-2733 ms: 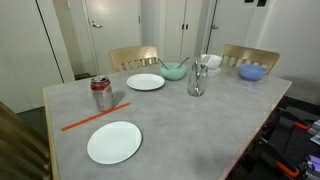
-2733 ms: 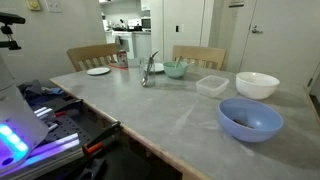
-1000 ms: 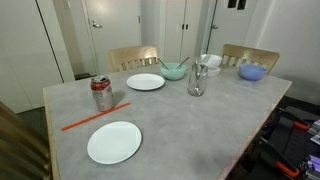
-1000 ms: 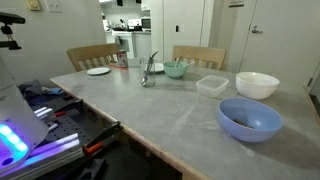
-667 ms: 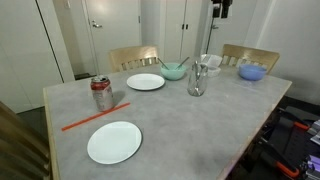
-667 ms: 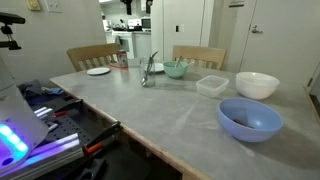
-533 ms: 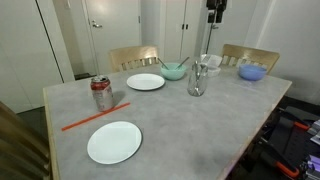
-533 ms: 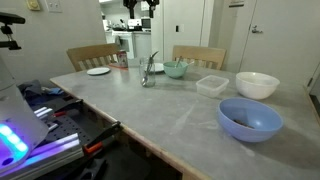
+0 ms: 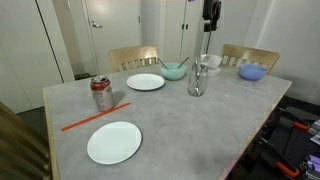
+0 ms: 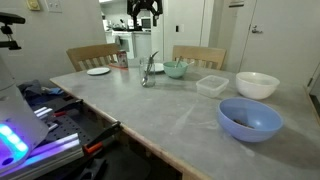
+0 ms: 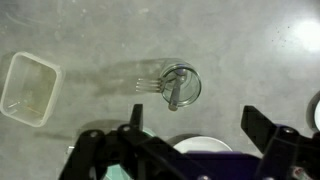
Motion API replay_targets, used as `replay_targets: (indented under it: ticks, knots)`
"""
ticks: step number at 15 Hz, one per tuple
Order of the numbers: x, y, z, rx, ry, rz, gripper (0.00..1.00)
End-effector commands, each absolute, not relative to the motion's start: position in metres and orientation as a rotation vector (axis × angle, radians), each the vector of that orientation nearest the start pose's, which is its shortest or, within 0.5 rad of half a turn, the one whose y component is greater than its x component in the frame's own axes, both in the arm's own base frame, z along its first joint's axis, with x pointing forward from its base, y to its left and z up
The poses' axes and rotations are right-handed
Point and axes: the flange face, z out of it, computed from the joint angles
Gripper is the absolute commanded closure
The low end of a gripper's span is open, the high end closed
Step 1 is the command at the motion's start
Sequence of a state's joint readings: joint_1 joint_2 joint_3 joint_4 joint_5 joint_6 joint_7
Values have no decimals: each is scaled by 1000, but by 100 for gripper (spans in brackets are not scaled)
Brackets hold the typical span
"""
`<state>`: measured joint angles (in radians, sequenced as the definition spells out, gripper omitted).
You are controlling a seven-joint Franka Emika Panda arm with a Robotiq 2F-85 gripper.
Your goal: Take the spoon from the bottle and put it on the table
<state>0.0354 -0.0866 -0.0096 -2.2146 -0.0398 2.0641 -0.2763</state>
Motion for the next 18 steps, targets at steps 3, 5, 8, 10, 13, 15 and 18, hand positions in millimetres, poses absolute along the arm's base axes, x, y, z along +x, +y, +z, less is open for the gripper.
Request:
replay_targets:
  ticks: [3, 5, 8, 10, 13, 15, 18]
  knots:
    - [506, 49, 389, -3090, -717, 183, 0]
    - [506, 75, 382, -3102, -834, 209, 0]
    - [512, 96, 369, -3058, -1103, 248, 0]
    - [522, 95, 361, -2988, -1269, 252, 0]
    - [543, 80, 353, -2874, -1520, 260, 0]
    - [557, 68, 352, -2811, -1618, 252, 0]
    - [576, 51, 342, -2748, -1674, 227, 0]
